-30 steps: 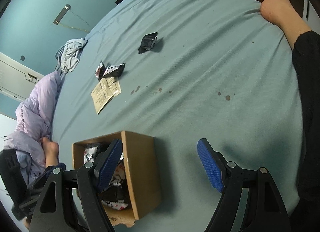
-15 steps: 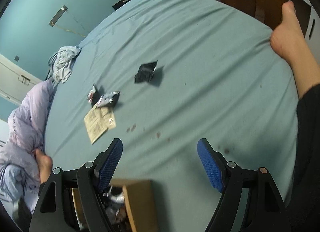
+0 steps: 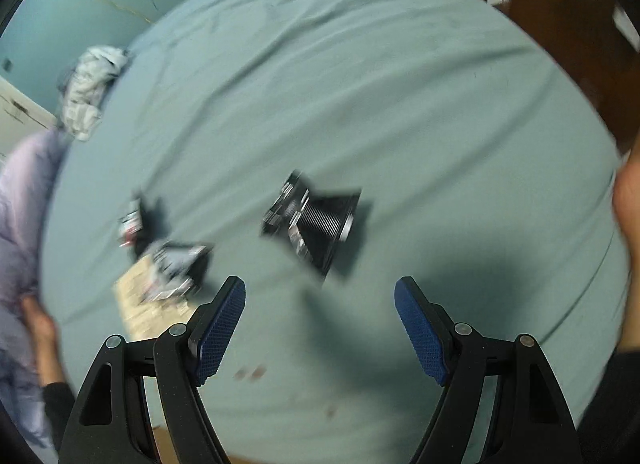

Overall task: Organize snacks
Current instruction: 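Move the right gripper to the sheet and grasp a black packet, then grasp a paper sachet with the left gripper while the right gripper holds the black packet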

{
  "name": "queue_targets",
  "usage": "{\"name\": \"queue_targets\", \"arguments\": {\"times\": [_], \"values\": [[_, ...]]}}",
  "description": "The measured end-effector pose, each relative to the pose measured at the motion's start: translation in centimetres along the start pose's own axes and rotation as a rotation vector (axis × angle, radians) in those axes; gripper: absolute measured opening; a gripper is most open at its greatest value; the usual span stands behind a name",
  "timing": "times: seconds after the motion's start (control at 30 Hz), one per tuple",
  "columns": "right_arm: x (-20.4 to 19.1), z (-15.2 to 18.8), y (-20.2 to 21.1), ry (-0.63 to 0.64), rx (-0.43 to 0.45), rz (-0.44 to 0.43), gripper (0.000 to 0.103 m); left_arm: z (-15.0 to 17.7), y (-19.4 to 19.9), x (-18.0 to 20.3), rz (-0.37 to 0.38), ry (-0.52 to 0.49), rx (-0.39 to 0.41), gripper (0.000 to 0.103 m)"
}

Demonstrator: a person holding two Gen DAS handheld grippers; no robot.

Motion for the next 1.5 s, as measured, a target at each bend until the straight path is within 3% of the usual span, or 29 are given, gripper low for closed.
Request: {"name": "queue_targets", "arguments": {"times": [0.17,0.33,0.4,0.43,0.47,0.63,0.8,0.93,1.1,1.27,1.37,1.5], "values": [[-0.5,-2.0,-2.9,-0.013,-0.067,-0.038,0.077,-0.1,-0.3,-0.2,0.036,0.021,-0.025,0.086],[0.5,-2.8,-4.6,-0.059,-0.028,-0.033,0.077,-0.2,-0.6,0.0,0.057,0.029,-0.038,0.086],[0.8,-2.7,-4.4,-0.042,0.017,-0.002,0.066,-0.2,-0.7,0.1,0.049,0.026,-0.036,0.086],[0.6,-2.4,-4.2,-0.018,0.031,0.018,0.049,-0.2,-0.7,0.1,0.048,0.025,-0.038,0.086],[0.3,-2.0,-4.0,0.011,0.044,0.023,0.045,-0.2,-0.8,0.1,0.048,0.025,-0.039,0.086],[-1.4,0.7,-1.5,0.117,0.124,-0.036,0.035,-0.3,-1.2,0.6,0.059,0.029,-0.052,0.086],[-1.2,5.2,2.7,0.112,0.176,-0.177,0.033,-1.4,-1.4,0.8,-0.015,0.033,-0.027,0.086],[0.0,8.6,5.6,0.085,0.179,-0.296,0.031,-4.5,-0.8,0.7,-0.043,0.041,0.014,0.086],[1.5,12.0,8.9,0.067,0.261,-0.3,0.031,-9.6,-1.7,-1.0,-0.09,0.07,0.04,0.086],[2.1,13.6,10.9,0.045,0.297,-0.344,0.031,-14.4,-6.1,-3.9,-0.142,0.107,-0.038,0.086],[2.2,14.3,10.9,0.058,0.296,-0.365,0.031,-15.8,-9.3,-6.5,-0.192,0.187,-0.122,0.086],[2.2,14.4,10.4,0.083,0.284,-0.365,0.031,-17.1,-12.3,-9.1,-0.21,0.31,-0.164,0.086]]}}
Point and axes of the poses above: each gripper's, at about its wrist camera, not at the fingertips, and y roughly against the way its jaws point, x to its right, z to its underside, the point moved 7 cm from there along -y, roughly the way its jaws point, and after that the axes turned 4 degrees about y, right-handed, at the moved point
